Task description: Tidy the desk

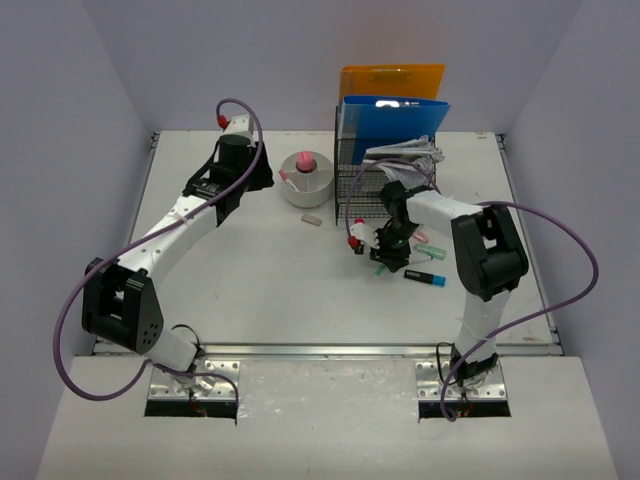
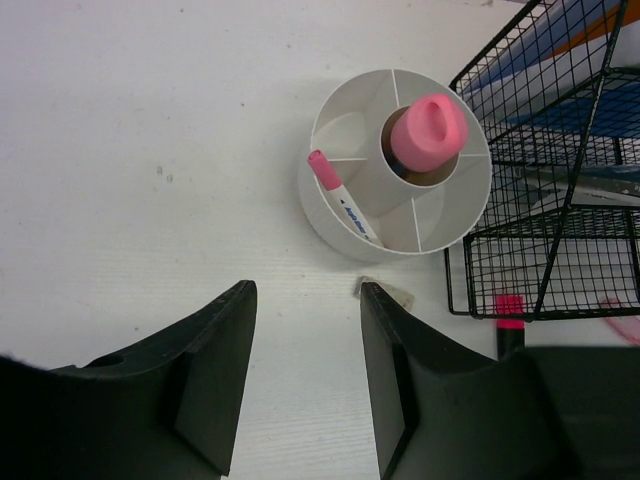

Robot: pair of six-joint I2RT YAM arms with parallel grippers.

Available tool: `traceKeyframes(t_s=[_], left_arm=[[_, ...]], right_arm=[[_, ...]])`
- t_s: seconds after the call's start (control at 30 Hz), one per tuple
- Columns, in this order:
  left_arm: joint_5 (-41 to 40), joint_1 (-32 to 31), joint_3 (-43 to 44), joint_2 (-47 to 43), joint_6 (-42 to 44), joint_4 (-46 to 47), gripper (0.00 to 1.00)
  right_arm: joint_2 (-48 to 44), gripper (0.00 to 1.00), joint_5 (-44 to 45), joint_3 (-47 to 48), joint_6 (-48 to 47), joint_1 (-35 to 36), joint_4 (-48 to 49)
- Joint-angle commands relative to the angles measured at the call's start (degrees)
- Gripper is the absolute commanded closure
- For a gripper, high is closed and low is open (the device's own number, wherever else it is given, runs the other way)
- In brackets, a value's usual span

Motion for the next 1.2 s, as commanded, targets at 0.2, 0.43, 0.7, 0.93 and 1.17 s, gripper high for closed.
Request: traceKeyframes(t_s=[0.2, 0.43, 0.7, 0.93, 1.17], left_arm=[[-0.11, 1.68, -0.22, -3.99, -0.53, 1.2, 0.56], [0.0, 2.0, -0.8, -5.29, -1.05, 1.35, 0.47], [6.73, 4.94, -1.08, -6.07, -2.32, 0.72, 0.0], [13.44, 9.47, 0.21, -6.64, -3.64, -1.38, 0.0], [25.0, 19.88, -5.9, -8.08, -11.53, 1.84, 0.0]], right_arm=[[-3.51, 0.93, 2.88, -12.31, -0.04, 3.7, 9.18], [-12.41, 1.0, 1.46, -6.28, 1.3, 4.21, 0.23], [-15.4, 1.0, -11.4, 22.06, 15.24, 4.22, -1.25], [-18.04, 1.0, -19.15, 18.54, 44.41, 4.21, 39.45], [-5.47, 1.0, -16.78, 19.65, 72.37, 6.47, 71.93]])
